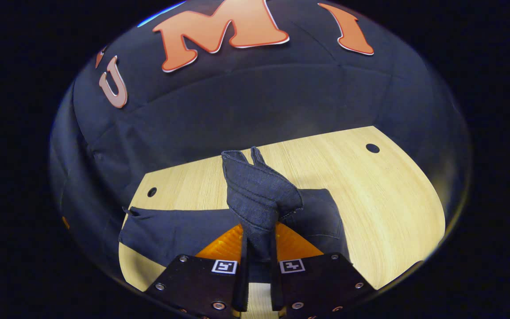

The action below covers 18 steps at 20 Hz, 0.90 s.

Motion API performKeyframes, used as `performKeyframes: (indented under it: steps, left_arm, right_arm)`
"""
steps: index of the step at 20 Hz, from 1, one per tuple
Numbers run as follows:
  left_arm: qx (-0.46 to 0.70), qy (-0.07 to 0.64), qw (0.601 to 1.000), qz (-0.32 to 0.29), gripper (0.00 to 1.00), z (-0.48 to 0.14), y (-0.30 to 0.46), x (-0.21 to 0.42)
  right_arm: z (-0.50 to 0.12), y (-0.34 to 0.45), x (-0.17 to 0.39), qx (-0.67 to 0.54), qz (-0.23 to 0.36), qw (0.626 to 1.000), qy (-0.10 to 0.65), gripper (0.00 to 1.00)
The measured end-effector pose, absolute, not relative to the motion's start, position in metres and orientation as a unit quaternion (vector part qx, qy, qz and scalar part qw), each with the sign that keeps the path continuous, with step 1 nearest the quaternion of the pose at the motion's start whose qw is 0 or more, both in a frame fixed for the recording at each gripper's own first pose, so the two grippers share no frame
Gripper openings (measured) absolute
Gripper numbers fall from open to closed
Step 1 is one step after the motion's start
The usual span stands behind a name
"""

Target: Grasp the waist and the cuffs of the jeans and fold them to make the two legs overlap; first hold the waist and fold one-third of the jeans toward the cuffs, then hold the cuffs and fold the remaining one-third in the same direction to finish folding.

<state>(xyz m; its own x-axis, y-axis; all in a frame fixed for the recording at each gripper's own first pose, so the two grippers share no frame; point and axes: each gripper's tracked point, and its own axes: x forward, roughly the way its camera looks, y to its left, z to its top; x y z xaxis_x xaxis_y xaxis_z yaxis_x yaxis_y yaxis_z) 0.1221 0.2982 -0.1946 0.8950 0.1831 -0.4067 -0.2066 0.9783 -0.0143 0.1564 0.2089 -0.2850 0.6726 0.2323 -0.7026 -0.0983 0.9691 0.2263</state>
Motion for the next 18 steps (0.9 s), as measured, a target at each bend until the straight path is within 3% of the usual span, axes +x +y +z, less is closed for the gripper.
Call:
performKeyframes:
  steps: [6,10,13,14,15,16,17,18]
  left_arm:
    - [-0.033,0.226,0.967,0.108,0.97,-0.212,0.317,0.119]
    - [-0.047,0.247,0.961,0.113,0.97,-0.228,0.328,0.117]
    - [-0.068,0.275,0.952,0.119,0.97,-0.248,0.341,0.116]
    - [-0.077,0.287,0.947,0.122,0.97,-0.256,0.345,0.116]
    - [-0.089,0.301,0.941,0.124,0.97,-0.264,0.348,0.115]
    - [-0.101,0.316,0.935,0.125,1.00,-0.273,0.351,0.117]
    - [-0.113,0.333,0.927,0.130,0.97,-0.288,0.354,0.118]
    - [-0.126,0.350,0.919,0.130,0.97,-0.300,0.356,0.119]
  right_arm:
    - [-0.334,0.244,0.140,0.027,0.099,0.889,0.447,0.21]
    - [-0.339,0.261,0.125,0.023,0.112,0.881,0.459,0.42]
    - [-0.329,0.275,0.116,0.034,0.149,0.878,0.454,0.49]
    - [-0.318,0.291,0.106,0.061,0.181,0.872,0.452,0.44]
    - [-0.309,0.305,0.100,0.074,0.201,0.868,0.449,0.68]
    - [-0.304,0.304,0.097,0.071,0.201,0.871,0.443,0.69]
    - [-0.301,0.302,0.097,0.063,0.200,0.875,0.436,0.80]
    - [-0.300,0.300,0.098,0.058,0.198,0.878,0.431,0.82]
